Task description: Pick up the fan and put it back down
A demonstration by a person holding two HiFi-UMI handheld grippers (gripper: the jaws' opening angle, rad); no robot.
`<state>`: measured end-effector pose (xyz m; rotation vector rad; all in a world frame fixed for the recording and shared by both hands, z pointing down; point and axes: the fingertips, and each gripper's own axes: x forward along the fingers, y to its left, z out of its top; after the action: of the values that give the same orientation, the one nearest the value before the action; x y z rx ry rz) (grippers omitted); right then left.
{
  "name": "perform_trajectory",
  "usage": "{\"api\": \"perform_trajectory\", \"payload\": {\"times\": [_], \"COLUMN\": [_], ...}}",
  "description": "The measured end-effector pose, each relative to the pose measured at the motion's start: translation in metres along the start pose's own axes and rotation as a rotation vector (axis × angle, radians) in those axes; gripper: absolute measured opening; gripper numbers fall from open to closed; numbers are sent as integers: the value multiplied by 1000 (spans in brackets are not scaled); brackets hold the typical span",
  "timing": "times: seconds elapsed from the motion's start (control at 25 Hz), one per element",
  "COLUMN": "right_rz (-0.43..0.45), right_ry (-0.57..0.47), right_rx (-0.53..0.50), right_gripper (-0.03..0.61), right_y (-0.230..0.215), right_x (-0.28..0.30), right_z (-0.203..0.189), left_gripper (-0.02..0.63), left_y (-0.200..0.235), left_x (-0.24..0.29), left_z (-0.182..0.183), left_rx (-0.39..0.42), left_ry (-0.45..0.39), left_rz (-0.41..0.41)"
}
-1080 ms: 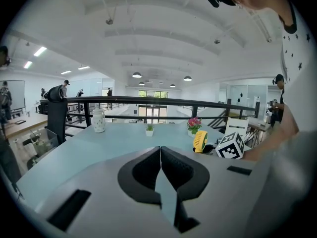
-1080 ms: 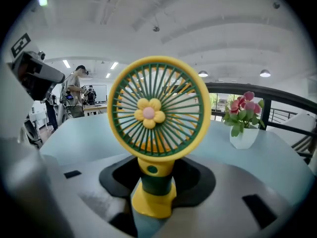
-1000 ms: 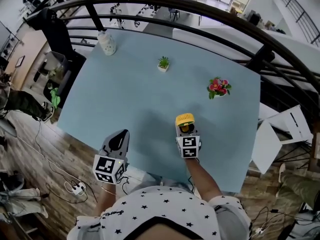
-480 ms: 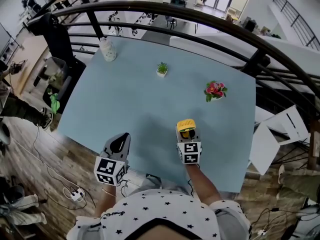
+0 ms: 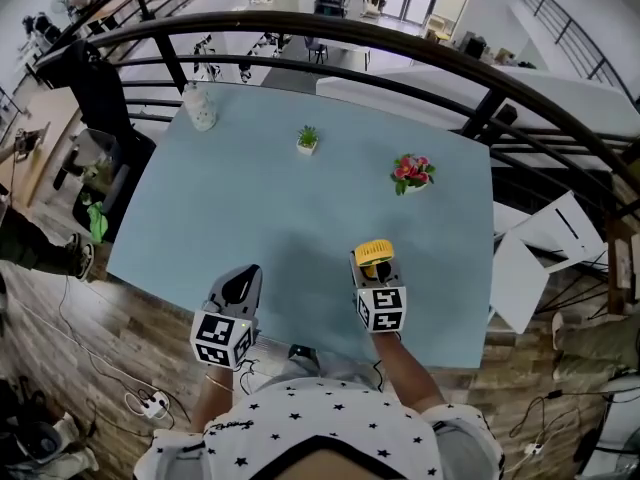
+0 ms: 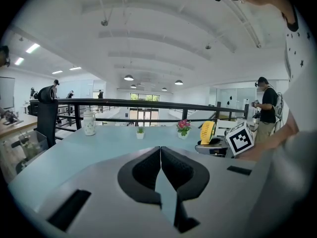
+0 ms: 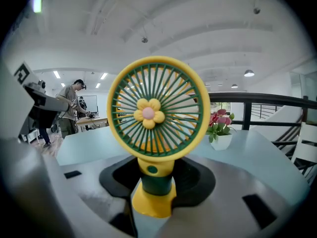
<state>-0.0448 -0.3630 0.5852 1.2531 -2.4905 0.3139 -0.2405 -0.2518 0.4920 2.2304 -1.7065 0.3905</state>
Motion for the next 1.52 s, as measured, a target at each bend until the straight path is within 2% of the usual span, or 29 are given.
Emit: {"api": "perform_trajectory", "payload": {"times": [0.76,1.12,1.52], "right_rz": [-54,-76,-134], "right_ry": [-78,-140,-165], "right_rx": [36,39,28], "right_gripper": [167,167,167], "right_y": [11,21,17], "right_x": [-63,-103,-149], "right_z": [33,56,71], "left_gripper": [28,28,28], "left_y": [-21,-36,-61], "left_x": [-6,-8,-2], "left_z": [-5,-5,5], "left_rx": [6,15,37], "left_ry": [-30,-51,-74], "left_rz": [-126,-208,-306]}}
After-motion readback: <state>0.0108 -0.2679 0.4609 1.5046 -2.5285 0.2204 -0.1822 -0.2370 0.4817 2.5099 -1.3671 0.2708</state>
